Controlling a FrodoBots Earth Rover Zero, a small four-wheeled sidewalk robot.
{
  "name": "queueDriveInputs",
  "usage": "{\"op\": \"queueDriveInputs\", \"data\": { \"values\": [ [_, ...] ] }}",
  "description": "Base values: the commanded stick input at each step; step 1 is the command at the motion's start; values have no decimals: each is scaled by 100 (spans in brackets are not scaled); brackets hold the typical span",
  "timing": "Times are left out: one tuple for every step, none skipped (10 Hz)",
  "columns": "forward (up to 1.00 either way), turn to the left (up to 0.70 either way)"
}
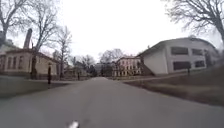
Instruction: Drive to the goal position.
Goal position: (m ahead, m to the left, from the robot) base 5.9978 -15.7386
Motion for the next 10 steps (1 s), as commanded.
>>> {"op": "queueDriveInputs", "data": {
  "values": [
    [100, 0],
    [100, 0],
    [100, 0],
    [100, 0],
    [100, 0],
    [100, 0],
    [100, 0],
    [100, 0],
    [100, 0],
    [100, 0]
  ]
}}
